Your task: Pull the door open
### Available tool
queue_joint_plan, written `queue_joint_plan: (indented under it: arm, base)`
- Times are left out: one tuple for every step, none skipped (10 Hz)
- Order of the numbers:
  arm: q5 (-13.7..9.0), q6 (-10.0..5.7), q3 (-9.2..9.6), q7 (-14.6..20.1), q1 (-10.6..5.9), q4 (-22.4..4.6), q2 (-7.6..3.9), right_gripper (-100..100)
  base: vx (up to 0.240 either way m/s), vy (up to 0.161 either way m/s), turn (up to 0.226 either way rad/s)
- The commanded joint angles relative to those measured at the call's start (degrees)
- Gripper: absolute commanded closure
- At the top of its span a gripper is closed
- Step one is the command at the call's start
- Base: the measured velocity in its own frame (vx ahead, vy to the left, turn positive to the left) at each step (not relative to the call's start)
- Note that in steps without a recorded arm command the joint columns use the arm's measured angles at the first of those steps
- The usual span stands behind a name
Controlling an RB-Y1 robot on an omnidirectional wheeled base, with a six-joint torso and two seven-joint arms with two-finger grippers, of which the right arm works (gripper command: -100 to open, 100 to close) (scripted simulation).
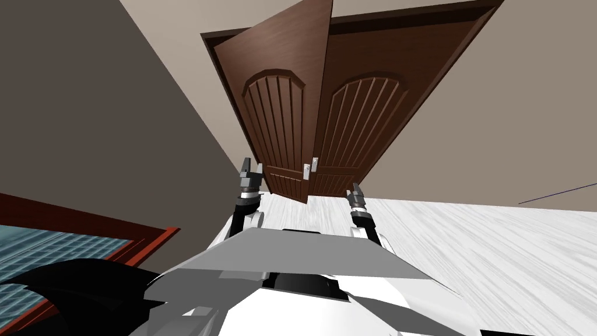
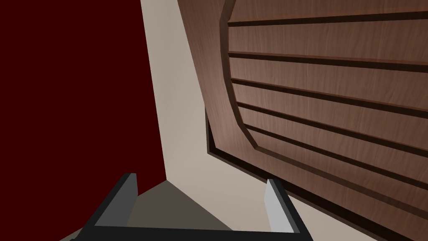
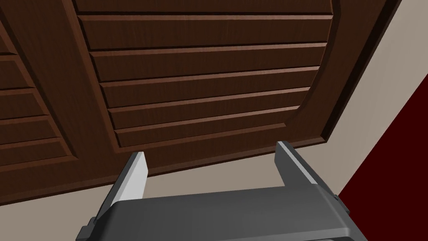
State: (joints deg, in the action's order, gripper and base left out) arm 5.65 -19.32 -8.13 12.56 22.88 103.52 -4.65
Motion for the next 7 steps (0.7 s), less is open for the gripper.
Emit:
queue_joint_plan:
  arm:
    - [1.1, 0.34, -0.91, 0.8, -0.64, -2.1, -0.14, -100]
    - [1.5, 0.48, -1.22, 1.0, -0.92, -2.9, -0.14, -100]
    - [1.9, 0.61, -1.54, 1.3, -1.20, -3.6, -0.13, -100]
    - [2.7, 0.87, -2.11, 1.8, -1.78, -5.2, -0.09, -100]
    - [3.5, 1.11, -2.62, 2.3, -2.35, -6.6, 0.03, -100]
    - [3.9, 1.23, -2.88, 2.5, -2.64, -7.3, 0.09, -100]
    - [4.7, 1.44, -3.28, 3.0, -3.23, -8.7, 0.27, -100]
  base:
    - [0.133, -0.009, 0.059]
    - [0.138, -0.016, 0.068]
    - [0.110, -0.013, 0.055]
    - [0.137, -0.015, 0.084]
    - [0.188, -0.013, 0.090]
    - [0.163, 0.005, 0.076]
    - [0.162, 0.001, 0.083]
